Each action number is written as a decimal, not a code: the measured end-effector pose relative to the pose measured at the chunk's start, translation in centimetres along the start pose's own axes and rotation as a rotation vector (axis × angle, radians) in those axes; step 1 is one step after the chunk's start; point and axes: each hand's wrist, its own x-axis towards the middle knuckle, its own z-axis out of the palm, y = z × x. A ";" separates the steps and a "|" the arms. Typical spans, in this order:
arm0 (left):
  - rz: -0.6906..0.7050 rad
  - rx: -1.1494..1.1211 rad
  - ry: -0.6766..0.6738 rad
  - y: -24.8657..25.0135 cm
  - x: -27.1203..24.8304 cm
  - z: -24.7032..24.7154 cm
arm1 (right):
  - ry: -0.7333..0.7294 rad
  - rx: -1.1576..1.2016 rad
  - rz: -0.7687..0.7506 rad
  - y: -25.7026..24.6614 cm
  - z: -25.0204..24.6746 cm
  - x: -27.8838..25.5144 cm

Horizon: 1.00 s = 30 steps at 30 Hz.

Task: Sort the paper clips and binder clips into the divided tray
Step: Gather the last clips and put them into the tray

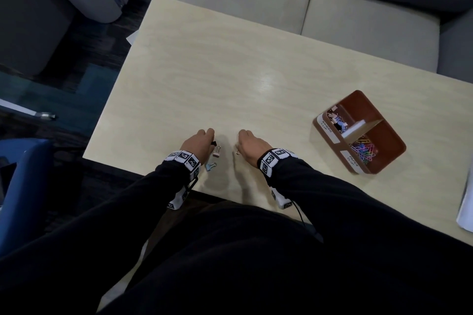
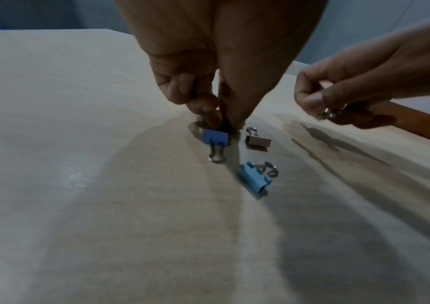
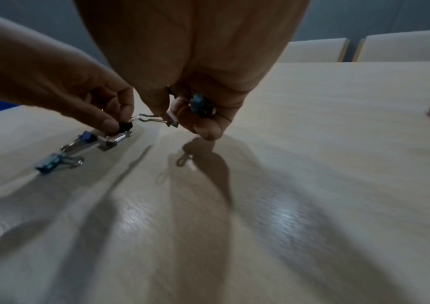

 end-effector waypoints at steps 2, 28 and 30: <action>0.000 -0.002 0.013 0.2 0.1 0.0 | 0.039 0.059 0.019 0.3 -0.5 -0.2; 0.512 -0.477 0.060 22.7 5.9 -7.6 | 0.580 0.437 0.290 13.7 -13.1 -6.8; 0.544 -0.439 0.032 25.0 6.7 -7.5 | 0.598 0.377 0.353 15.5 -13.6 -7.6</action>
